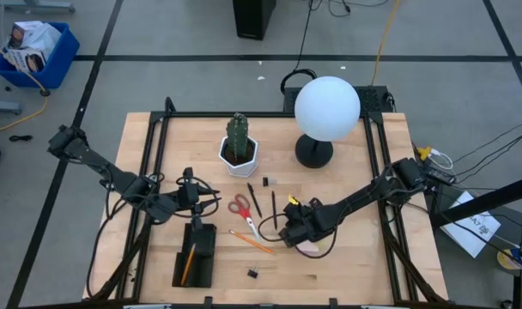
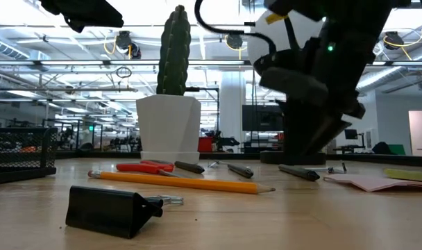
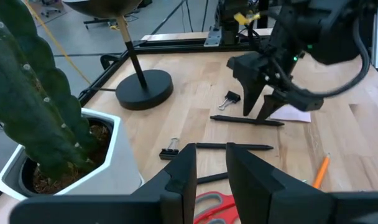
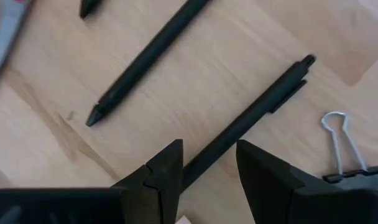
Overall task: Pick and place office supplies into organizer
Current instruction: Put the right pen in the desk organizer
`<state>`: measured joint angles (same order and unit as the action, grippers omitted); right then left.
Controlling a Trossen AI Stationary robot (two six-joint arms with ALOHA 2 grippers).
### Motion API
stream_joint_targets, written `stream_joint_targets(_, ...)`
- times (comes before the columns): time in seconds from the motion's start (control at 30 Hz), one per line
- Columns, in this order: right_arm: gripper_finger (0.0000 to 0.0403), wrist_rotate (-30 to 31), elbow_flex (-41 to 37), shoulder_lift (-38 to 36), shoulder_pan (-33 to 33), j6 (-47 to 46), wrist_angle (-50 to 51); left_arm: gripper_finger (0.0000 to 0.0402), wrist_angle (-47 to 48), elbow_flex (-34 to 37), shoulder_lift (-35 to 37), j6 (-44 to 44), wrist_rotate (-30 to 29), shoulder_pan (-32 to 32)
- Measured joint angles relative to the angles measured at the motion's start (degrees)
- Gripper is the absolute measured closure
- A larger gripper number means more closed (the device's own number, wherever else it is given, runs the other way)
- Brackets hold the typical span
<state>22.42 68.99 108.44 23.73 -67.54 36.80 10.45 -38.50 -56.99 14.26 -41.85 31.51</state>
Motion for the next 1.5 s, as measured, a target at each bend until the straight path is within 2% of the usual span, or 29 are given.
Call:
stream_joint_targets(0.37, 0.0270, -1.3, 0.1, 2.1, 0.3, 1.0, -1.0, 0.0309, 0.0, 0.0, 0.0, 0.2, 1.4, 0.0)
stream_joint_targets(0.6, 0.0352, -2.5, 0.1, 2.2, 0.4, 6.1, -1.3, 0.0309, 0.0, 0.0, 0.0, 0.2, 1.5, 0.0)
stream_joint_targets(0.7, 0.0384, -3.4, 0.1, 2.2, 0.4, 11.2, -1.4, 0.0309, 0.0, 0.0, 0.0, 0.3, 1.5, 0.0)
stream_joint_targets(0.9, 0.0375, -3.5, 0.1, 2.2, 0.0, 22.1, -1.3, 0.0309, 0.0, 0.0, 0.0, 1.2, 1.5, 0.0)
stream_joint_targets(1.17, 0.0387, -1.9, -0.1, 1.7, -0.3, 24.7, -2.9, 0.0309, -0.1, 0.0, 0.0, 1.9, 1.7, 0.0)
stream_joint_targets(1.4, 0.0387, 1.0, -0.3, -0.4, -0.4, 25.9, -5.6, 0.0309, -0.9, 0.0, 0.0, 4.0, 7.4, 0.0)
stream_joint_targets(1.5, 0.0387, 2.7, -0.3, -1.1, -0.4, 26.5, -5.7, 0.0300, -1.2, 0.0, 0.0, 5.3, 8.0, 0.0)
